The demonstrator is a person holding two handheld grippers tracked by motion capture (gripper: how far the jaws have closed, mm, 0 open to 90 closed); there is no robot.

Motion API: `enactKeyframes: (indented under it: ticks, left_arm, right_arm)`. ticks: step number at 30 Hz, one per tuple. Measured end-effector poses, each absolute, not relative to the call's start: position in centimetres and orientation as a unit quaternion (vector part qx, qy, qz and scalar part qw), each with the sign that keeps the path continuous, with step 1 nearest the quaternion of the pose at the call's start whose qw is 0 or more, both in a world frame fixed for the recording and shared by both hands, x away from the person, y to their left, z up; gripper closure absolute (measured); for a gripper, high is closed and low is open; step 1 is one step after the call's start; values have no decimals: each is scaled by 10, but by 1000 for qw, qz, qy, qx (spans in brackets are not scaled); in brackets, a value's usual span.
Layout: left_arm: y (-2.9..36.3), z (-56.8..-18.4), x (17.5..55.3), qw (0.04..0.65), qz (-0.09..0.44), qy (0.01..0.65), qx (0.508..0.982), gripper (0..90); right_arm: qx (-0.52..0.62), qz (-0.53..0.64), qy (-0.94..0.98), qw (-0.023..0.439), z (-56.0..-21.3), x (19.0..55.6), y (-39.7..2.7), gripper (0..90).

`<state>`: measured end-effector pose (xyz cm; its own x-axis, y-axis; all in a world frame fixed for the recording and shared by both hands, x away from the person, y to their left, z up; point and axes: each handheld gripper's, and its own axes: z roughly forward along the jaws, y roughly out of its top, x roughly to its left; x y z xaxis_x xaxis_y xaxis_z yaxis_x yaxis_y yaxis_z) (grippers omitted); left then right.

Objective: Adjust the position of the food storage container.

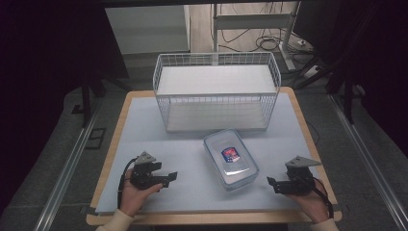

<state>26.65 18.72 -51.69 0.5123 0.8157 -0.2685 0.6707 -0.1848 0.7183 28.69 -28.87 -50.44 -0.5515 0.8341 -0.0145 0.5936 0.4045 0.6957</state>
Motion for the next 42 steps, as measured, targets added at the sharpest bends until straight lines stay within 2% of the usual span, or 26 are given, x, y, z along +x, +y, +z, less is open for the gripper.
enactKeyframes:
  ticks: [22,36,42]
  left_arm:
    - [190,-515,265,421,87,483,763,198]
    - [195,-513,267,424,84,480,763,198]
    - [193,-514,267,420,85,480,765,198]
  right_arm:
    - [444,357,807,157,-482,282,-285,178]
    - [422,396,800,156,-436,284,-258,194]
    - [378,399,826,122,-431,288,-218,312]
